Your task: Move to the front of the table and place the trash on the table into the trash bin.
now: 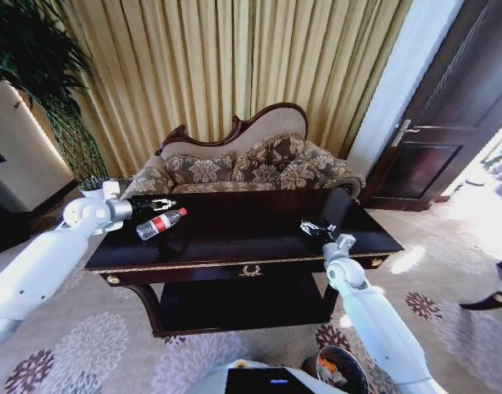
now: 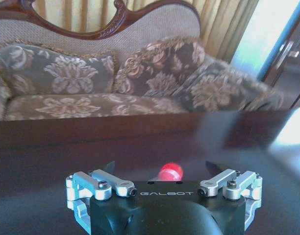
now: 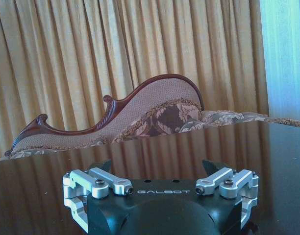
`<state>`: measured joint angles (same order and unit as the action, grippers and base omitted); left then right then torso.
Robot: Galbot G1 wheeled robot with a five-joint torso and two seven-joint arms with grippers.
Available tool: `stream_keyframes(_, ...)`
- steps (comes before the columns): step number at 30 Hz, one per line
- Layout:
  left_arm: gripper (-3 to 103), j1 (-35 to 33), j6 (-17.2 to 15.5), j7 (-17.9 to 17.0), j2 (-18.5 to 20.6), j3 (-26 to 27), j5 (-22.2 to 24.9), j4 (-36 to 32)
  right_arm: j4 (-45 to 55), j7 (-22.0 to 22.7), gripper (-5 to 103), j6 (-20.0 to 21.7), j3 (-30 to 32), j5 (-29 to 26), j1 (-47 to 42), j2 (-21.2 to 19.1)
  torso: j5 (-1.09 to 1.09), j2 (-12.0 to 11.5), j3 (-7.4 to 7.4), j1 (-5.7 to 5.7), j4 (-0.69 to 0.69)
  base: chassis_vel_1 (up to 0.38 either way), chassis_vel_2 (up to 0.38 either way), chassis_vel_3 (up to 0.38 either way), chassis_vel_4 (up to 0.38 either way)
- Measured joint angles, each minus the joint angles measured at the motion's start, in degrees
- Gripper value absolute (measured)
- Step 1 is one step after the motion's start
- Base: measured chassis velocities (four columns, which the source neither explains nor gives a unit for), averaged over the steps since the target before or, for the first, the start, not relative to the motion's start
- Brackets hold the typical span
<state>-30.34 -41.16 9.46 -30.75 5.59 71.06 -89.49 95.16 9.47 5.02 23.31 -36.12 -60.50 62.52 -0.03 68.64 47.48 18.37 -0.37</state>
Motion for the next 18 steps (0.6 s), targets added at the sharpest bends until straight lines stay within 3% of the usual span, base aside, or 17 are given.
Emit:
stream_keyframes(4,100,-0.9,0.0,0.8,1.4,0.1,-1.9,-0.8,-0.1,0.0,100,-0.2,-0.5,0.5,0.1,0.5,-0.01,0.0,-0.01,-0.01,0.0,0.0,0.0,0.0,0.0)
stream_keyframes(9,100,-2.7,0.0,4.1,3.0,0.4,-4.7,-1.4,-0.1,0.0,100,-0.4,-0.9,1.1,0.0,1.0,-0.01,0.0,-0.01,-0.01,0.0,0.0,0.0,0.0,0.0)
stream_keyframes(18,100,-5.1,0.1,8.2,2.7,0.4,-7.5,-2.0,0.0,-0.2,100,-0.9,-0.7,1.2,-0.5,1.1,-0.01,0.0,0.0,-0.01,0.0,0.0,0.0,0.0,0.0)
